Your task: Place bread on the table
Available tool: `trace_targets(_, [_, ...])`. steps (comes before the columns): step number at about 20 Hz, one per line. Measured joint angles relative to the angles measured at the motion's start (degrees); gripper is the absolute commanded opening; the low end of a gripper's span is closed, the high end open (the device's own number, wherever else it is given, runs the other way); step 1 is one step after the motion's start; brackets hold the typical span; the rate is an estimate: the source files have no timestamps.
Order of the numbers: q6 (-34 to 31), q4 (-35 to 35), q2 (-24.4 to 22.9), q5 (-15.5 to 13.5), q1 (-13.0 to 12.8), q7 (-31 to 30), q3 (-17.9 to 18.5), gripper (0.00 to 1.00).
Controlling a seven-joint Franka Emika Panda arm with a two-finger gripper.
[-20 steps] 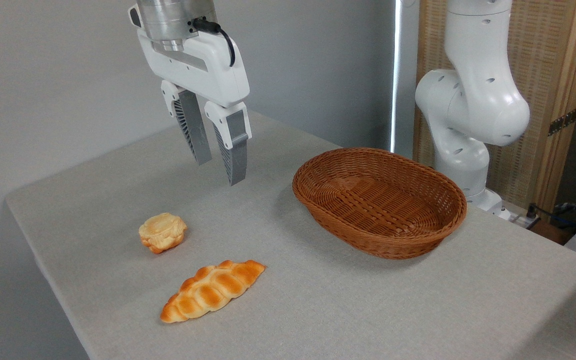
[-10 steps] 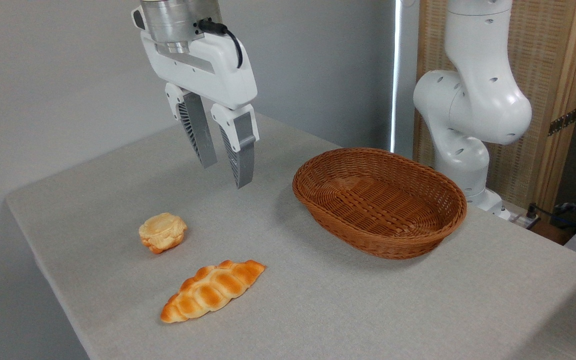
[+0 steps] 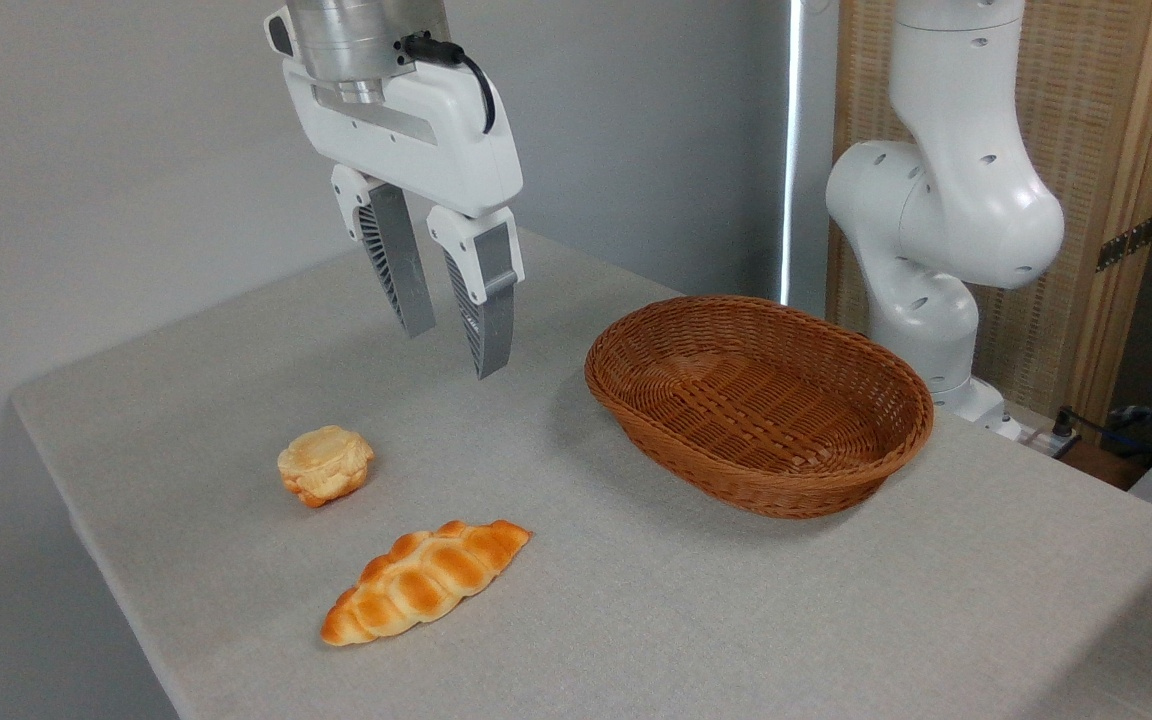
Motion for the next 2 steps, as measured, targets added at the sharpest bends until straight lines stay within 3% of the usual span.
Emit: trace_targets(2, [0.00, 0.00, 0.00, 0.00, 0.03, 0.00, 0.05, 1.00])
